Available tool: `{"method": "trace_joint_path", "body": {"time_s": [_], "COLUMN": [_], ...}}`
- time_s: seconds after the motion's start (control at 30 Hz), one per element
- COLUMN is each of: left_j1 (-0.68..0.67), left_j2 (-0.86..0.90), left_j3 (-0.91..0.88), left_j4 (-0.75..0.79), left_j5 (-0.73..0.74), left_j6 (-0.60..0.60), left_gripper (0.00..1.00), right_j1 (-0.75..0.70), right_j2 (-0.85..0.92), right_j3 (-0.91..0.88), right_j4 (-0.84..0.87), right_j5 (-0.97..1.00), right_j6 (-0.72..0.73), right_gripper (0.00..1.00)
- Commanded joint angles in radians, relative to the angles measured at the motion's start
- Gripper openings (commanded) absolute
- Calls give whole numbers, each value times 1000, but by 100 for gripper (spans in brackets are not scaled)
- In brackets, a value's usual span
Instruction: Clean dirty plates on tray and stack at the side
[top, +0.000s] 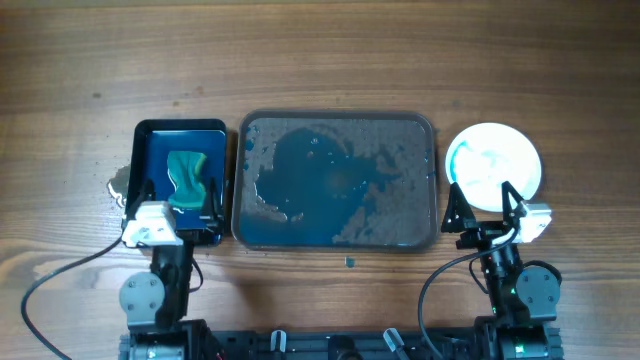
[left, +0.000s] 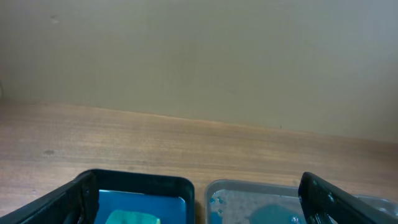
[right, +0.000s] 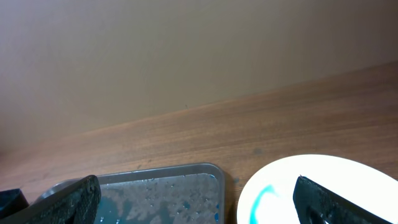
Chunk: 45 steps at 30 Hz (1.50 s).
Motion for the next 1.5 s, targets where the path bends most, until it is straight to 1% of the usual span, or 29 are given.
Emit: {"method": "trace_joint_path", "body": {"time_s": [0.0,0.1,0.23,0.33,1.47], "left_j1": [-19,-22,-21,-21,-21], "left_j2": [-71,-108,-108,-108,-106], "left_j3": [-50,-77,-77,-77,-77], "left_j4": [9,-10,-39,-133,-131], "left_j5": [-49,-58,-63,-61,-55], "left_j6": [5,5,5,-6,-6], "left_gripper": [100,100,100,100,100], "right_j1": [5,5,5,5,5], "right_j2": [-6,-6,-6,-6,-6], "right_j3": [-1,-1,-1,-1,-1], "right_j4": [2,2,2,2,2], "right_j5": [11,11,11,11,11], "right_j6": [8,8,8,8,8], "right_gripper": [100,100,100,100,100]}}
